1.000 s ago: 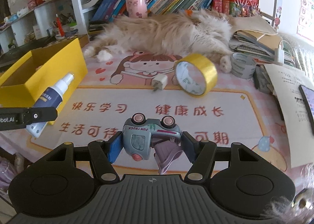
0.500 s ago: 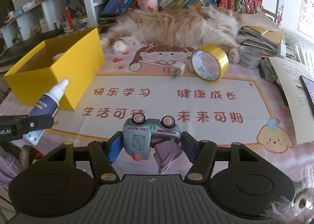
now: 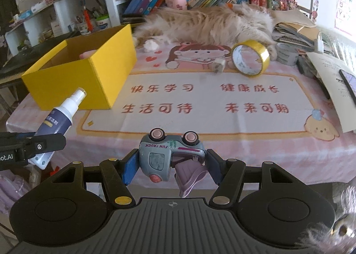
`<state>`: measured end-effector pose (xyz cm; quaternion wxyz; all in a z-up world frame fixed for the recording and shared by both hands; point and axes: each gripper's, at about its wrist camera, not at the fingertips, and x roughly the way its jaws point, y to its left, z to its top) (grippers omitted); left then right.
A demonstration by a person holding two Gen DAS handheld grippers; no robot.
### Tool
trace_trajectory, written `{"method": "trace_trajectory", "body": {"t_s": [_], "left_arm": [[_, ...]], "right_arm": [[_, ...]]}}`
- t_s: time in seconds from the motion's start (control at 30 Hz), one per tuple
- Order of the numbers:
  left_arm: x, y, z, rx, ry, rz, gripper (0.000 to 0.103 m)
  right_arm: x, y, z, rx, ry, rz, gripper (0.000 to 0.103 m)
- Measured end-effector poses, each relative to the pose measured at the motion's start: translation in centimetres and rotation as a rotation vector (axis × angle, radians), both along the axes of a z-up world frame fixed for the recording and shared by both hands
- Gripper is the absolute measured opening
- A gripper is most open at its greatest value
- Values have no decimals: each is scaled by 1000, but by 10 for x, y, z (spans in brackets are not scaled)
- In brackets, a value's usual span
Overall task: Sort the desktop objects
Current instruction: 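Carry the toy truck and spray bottle up over the yellow box with both tools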
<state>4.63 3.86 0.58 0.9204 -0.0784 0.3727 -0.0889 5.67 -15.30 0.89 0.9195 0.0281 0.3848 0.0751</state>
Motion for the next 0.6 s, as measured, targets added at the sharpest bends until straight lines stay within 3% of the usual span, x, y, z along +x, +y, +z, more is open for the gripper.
{"method": "trace_trajectory", "body": {"t_s": [0.6], "left_arm": [[-39,50,-3,-28,4,119,31]], "right_arm": [[-16,59,-2,-10,12,142,60]]}}
